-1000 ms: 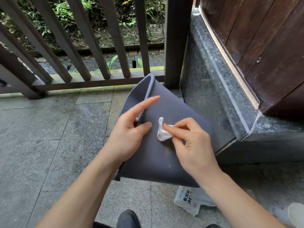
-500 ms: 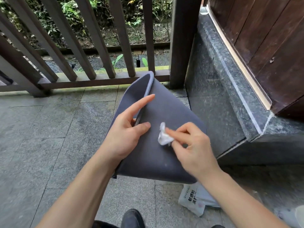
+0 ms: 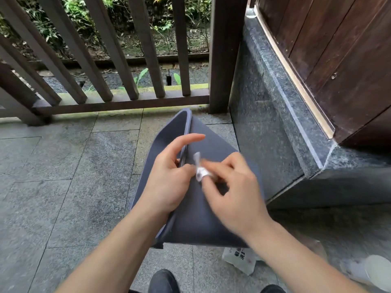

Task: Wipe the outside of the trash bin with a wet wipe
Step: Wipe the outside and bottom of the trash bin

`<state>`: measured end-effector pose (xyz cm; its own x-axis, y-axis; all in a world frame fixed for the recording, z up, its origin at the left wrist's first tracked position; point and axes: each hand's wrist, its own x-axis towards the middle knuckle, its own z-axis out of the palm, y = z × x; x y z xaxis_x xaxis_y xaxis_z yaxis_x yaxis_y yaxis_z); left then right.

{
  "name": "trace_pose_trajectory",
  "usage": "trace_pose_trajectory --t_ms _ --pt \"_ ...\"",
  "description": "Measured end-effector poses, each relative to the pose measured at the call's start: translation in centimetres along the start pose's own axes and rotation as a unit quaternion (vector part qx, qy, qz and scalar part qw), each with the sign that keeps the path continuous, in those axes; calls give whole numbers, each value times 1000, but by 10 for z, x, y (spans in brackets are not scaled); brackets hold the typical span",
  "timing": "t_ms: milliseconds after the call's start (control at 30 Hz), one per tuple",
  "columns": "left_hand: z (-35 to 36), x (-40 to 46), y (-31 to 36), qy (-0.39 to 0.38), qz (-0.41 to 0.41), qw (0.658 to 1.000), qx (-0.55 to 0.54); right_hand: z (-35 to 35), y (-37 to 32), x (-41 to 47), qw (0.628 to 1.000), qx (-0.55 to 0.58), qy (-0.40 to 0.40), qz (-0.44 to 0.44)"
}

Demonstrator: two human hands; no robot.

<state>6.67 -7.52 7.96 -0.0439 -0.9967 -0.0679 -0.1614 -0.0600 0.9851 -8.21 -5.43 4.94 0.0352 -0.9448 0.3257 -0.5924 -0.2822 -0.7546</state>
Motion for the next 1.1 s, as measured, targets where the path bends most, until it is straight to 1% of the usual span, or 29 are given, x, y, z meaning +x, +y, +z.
trace_pose_trajectory --t_ms 100,167,200,233,333,400,433,467,500,567,600,667,700,733,767,800,867,900,933,967,1000,1033,1100 --pt "-2 0 0 51 -22 998 -6 8 -4 -7 999 44 -19 -22" --pt "-1 -2 4 75 -20 997 7 9 11 5 1000 20 -9 -2" --pt "-1 -3 5 86 -18 996 15 8 25 13 999 2 1 32" --pt "0 -3 5 94 -17 995 17 5 41 20 996 -9 11 86" --pt "3 -6 7 101 -13 995 1 -6 87 28 962 -13 16 271" --pt "5 -7 10 91 -7 996 11 -7 98 27 944 -39 -7 328" --pt "5 -7 10 85 -7 996 18 -5 95 26 942 -57 -19 330" --pt "5 -6 10 81 -9 996 22 -2 86 27 948 -64 -24 310" --pt "4 -5 10 80 -11 997 21 2 73 26 963 -51 -19 265" --pt "1 -5 11 86 -14 996 17 12 35 21 989 4 8 146" --pt "-2 -5 12 91 -14 996 17 17 17 16 995 34 13 98" --pt "-8 -6 13 96 -15 995 17 24 1 9 997 65 6 42" --pt "-10 -7 14 96 -14 995 8 23 4 12 998 53 10 33" --pt "-11 -8 16 95 -15 995 -9 19 17 18 998 26 25 45" --pt "-12 -8 18 93 -15 995 -26 12 35 27 995 -2 46 83" --pt "-13 -8 19 92 -16 995 -37 1 57 36 987 -30 64 145" --pt "-16 -8 21 89 -14 995 -47 -24 97 44 955 -82 68 276" --pt "-16 -7 22 86 -12 995 -53 -32 108 43 943 -100 60 313" --pt "-17 -7 24 82 -12 995 -57 -34 113 41 938 -111 49 325" --pt "-17 -6 24 80 -12 995 -59 -32 108 39 940 -112 35 320" --pt "-16 -6 24 82 -13 995 -60 -26 95 37 950 -107 28 293" --pt "-15 -4 23 87 -15 994 -61 -17 75 34 965 -92 29 246" --pt "-14 -2 20 107 -20 992 -58 7 24 20 991 -43 37 122"
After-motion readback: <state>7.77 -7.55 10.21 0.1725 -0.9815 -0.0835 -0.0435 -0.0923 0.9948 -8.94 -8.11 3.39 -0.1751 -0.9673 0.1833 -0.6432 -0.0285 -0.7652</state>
